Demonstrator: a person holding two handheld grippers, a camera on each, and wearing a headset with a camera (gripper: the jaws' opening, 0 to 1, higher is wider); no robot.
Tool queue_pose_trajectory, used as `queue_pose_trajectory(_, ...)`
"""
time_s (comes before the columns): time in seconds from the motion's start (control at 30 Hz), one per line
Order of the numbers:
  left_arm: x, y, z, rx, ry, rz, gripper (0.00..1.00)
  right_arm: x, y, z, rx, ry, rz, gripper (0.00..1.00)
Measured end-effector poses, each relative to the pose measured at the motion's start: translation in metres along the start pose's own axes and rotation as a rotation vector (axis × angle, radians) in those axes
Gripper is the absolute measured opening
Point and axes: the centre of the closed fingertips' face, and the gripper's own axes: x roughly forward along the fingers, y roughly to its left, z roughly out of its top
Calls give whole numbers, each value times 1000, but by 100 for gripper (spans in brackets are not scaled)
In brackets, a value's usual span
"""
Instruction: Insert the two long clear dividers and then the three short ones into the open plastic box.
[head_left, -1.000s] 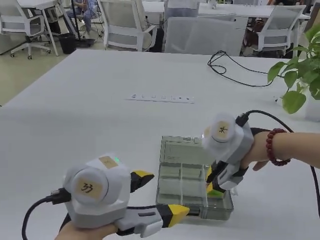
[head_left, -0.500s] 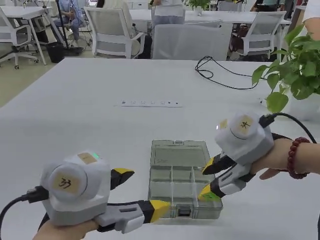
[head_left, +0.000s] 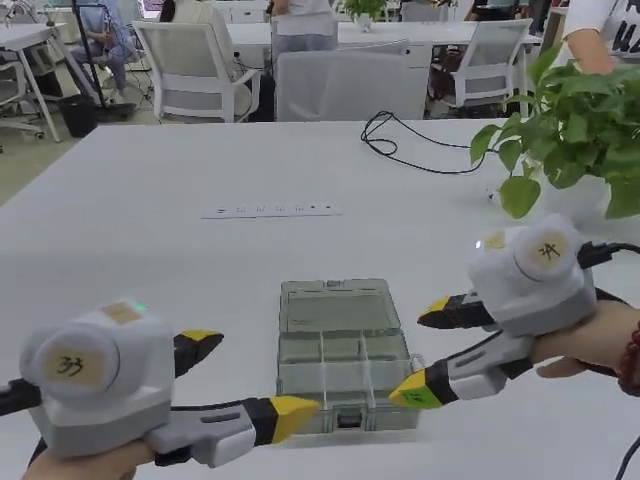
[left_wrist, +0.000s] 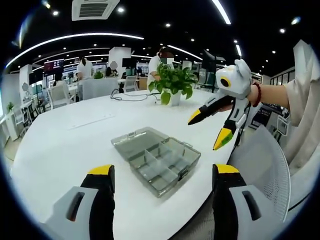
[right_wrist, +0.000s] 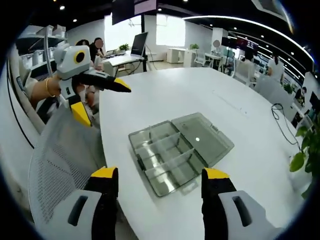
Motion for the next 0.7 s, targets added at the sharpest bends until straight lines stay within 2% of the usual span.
queue_pose_trajectory(0.07,-2,1,3,6,-9,23,86,-3,-2,-3,16,-1,-34,73)
queue_pose_trajectory(0.13,-3,2,4,16,-11,31,91,-5,-1,-3,18,-32,-46,77)
queue_pose_trajectory(0.2,-4,3,3,16,-7,35,93,-7,0,-3,75,-62,-53,79)
queue_pose_trajectory(0.37,-4,9,-3,31,8,66,95,-12,-2,-4,118,-121,-95,90)
queue_pose_trajectory(0.4,-4,9,-3,33,12,68,96,-13,0,-3,132,-147,-94,93)
queue_pose_trajectory(0.5,-4,9,-4,37,19,69,98,-14,2,-3,163,-180,-91,100)
queue_pose_trajectory(0.7,-3,9,-5,22,15,79,100,-17,0,-2,172,-223,-115,100)
